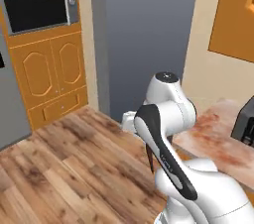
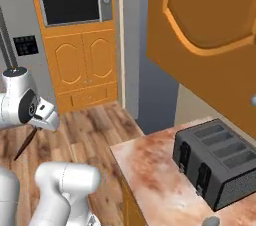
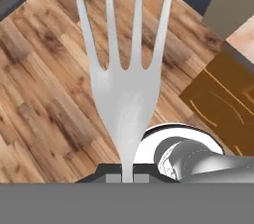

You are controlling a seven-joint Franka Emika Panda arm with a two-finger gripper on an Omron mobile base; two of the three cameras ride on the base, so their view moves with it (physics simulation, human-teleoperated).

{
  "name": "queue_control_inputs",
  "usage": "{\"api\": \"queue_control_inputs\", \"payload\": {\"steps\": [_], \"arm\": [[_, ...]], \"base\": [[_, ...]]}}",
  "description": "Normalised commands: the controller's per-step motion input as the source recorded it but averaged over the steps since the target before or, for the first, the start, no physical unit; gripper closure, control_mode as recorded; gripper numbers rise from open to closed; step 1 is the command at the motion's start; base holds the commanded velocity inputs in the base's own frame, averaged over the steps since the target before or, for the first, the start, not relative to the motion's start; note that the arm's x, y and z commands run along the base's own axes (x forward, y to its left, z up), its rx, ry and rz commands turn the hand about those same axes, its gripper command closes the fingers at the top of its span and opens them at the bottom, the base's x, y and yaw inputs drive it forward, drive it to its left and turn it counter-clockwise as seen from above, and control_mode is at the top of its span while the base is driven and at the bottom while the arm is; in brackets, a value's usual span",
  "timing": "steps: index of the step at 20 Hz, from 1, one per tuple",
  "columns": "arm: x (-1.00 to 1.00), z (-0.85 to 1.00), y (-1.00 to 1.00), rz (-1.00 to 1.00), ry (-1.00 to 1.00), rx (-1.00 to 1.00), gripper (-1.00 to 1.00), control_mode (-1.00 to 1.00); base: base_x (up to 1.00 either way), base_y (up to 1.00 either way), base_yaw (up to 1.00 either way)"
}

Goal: Take the fork and place it on the left side of the plate. Then take the spoon and place it on the right side of the plate. Make sure they're directly next to the plate.

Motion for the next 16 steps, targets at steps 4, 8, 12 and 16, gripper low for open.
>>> {"api": "queue_control_inputs", "payload": {"steps": [4,8,12,16], "arm": [[0.0,0.0,0.0,0.0,0.0,0.0,1.0,1.0],[0.0,0.0,0.0,0.0,0.0,0.0,1.0,1.0],[0.0,0.0,0.0,0.0,0.0,0.0,1.0,1.0],[0.0,0.0,0.0,0.0,0.0,0.0,1.0,1.0]], "base": [[0.56,0.09,0.75],[0.39,0.31,0.73],[0.39,0.51,0.69],[0.5,0.6,0.63]]}}
